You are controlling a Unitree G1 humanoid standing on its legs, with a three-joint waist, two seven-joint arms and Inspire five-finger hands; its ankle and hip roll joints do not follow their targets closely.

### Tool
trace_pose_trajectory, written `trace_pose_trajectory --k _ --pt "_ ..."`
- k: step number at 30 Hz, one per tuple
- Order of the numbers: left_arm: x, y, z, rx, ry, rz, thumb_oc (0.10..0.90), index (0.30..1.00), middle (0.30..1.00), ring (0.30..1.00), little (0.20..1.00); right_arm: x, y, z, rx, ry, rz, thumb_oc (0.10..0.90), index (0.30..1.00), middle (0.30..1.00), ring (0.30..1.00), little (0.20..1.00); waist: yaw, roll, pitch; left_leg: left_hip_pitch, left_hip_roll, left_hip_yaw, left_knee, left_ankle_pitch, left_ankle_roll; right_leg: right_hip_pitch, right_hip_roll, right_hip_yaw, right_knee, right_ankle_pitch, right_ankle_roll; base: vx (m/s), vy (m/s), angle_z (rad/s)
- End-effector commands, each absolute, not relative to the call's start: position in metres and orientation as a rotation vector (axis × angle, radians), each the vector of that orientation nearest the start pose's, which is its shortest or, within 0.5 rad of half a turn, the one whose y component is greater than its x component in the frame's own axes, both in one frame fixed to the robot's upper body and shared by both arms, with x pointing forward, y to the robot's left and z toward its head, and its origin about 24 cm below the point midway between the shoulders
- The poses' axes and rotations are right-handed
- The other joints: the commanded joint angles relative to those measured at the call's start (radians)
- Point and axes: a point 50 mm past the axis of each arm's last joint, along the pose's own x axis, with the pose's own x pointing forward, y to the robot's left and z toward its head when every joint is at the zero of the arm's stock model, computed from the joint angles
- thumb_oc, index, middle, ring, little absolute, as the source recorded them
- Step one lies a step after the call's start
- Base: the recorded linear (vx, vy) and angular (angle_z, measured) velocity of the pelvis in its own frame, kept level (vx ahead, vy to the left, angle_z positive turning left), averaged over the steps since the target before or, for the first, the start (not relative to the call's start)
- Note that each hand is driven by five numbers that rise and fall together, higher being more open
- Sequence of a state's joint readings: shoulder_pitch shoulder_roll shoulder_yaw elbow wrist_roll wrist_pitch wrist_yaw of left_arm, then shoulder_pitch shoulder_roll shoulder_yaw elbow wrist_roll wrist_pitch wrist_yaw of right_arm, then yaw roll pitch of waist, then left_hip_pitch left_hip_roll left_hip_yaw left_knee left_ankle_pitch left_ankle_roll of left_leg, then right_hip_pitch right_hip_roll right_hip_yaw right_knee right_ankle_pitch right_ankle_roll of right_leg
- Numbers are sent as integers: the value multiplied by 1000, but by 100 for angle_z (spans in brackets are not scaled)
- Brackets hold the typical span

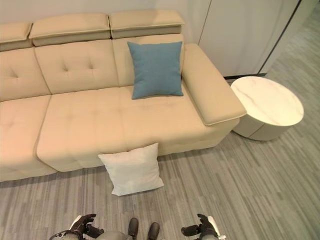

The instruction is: Pick up all the scattered cushions and arrange them neatly on the sofa.

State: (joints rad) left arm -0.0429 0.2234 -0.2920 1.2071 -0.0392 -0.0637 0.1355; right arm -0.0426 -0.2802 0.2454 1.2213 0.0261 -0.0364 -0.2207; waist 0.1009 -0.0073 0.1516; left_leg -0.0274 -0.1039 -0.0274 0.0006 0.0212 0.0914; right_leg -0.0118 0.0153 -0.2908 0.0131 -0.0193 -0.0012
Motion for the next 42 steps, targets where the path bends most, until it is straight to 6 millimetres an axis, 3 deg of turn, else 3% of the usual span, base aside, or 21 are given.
trace_pose_trajectory --k 1,2,4,8,10,13,17,18,19,20,22,25,27,29,42 --pt "132 223 -150 375 1039 62 800 900 900 900 900 129 -261 -141 -537 1041 -182 800 900 900 900 900 45 -1 -5 -5 -14 -37 27 -77 -41 16 -110 66 197 -34 126 165 129 -11" --pt "134 229 -148 374 1032 74 800 900 900 900 900 131 -258 -141 -540 1043 -163 800 900 900 900 900 39 9 19 21 -6 -71 38 -81 -20 -73 -123 95 375 33 156 109 84 -16" --pt "134 230 -148 375 1029 80 800 900 900 900 900 132 -256 -141 -536 1038 -160 800 900 900 900 900 36 9 21 35 -4 -85 31 -85 -18 -93 -123 104 393 36 152 145 49 -2" --pt "131 232 -149 364 1037 96 800 900 900 900 900 136 -253 -140 -531 1023 -151 800 900 900 900 900 29 -1 25 76 3 -135 15 -104 -27 -124 -117 121 260 27 128 190 -51 42" --pt "127 232 -150 370 1054 97 800 900 900 900 900 135 -254 -141 -529 1029 -152 800 900 900 900 900 11 -20 32 108 -6 -184 8 -121 -37 -160 -90 171 116 69 132 281 -130 31" --pt "126 232 -151 379 1058 90 800 900 900 900 900 133 -256 -141 -527 1036 -157 800 900 900 900 900 2 -27 37 129 -5 -211 -1 -128 -50 -152 -81 177 68 84 138 153 -101 50" --pt "123 226 -153 377 1066 72 800 900 900 900 900 128 -257 -142 -514 1038 -171 800 900 900 900 900 0 -36 20 141 16 -240 -10 -138 -85 -118 -76 162 46 78 117 138 -143 62" --pt "124 224 -153 379 1064 65 800 900 900 900 900 127 -258 -142 -509 1039 -178 800 900 900 900 900 -3 -37 19 136 21 -239 -2 -139 -94 -107 -77 153 36 76 114 38 -119 48" --pt "133 218 -151 395 1032 31 800 900 900 900 900 130 -262 -139 -496 1020 -210 800 900 900 900 900 -15 -43 30 80 31 -214 86 -126 -124 -74 -84 138 7 70 105 35 -116 67" --pt "133 218 -151 394 1032 31 800 900 900 900 900 131 -262 -139 -496 1020 -210 800 900 900 900 900 -17 -43 30 76 30 -215 93 -129 -124 -74 -84 136 6 71 105 -8 -86 86" --pt "139 215 -150 387 1012 27 800 900 900 900 900 136 -265 -136 -491 998 -225 800 900 900 900 900 -18 -51 46 8 36 -156 184 -129 -134 -48 -94 129 -18 68 96 -14 -18 57" --pt "143 213 -148 363 995 40 800 900 900 900 900 139 -267 -134 -489 990 -236 800 900 900 900 900 -13 -60 49 -51 79 -92 154 -124 -132 -15 -109 118 -35 50 100 43 44 14" --pt "142 216 -148 360 998 50 800 900 900 900 900 139 -268 -134 -490 990 -232 800 900 900 900 900 -2 -49 45 -59 98 -105 76 -88 -129 -11 -105 123 -12 31 102 105 146 26" --pt "140 218 -148 365 1006 49 800 900 900 900 900 134 -267 -136 -492 1010 -227 800 900 900 900 900 -14 -44 36 -40 86 -114 58 -80 -122 -22 -116 129 13 33 108 78 219 -11" --pt "137 237 -145 358 1007 121 800 900 900 900 900 130 -257 -141 -478 1028 -205 800 900 900 900 900 27 -66 38 -21 49 -93 83 -119 -87 -20 -166 134 32 57 139 33 91 -11"
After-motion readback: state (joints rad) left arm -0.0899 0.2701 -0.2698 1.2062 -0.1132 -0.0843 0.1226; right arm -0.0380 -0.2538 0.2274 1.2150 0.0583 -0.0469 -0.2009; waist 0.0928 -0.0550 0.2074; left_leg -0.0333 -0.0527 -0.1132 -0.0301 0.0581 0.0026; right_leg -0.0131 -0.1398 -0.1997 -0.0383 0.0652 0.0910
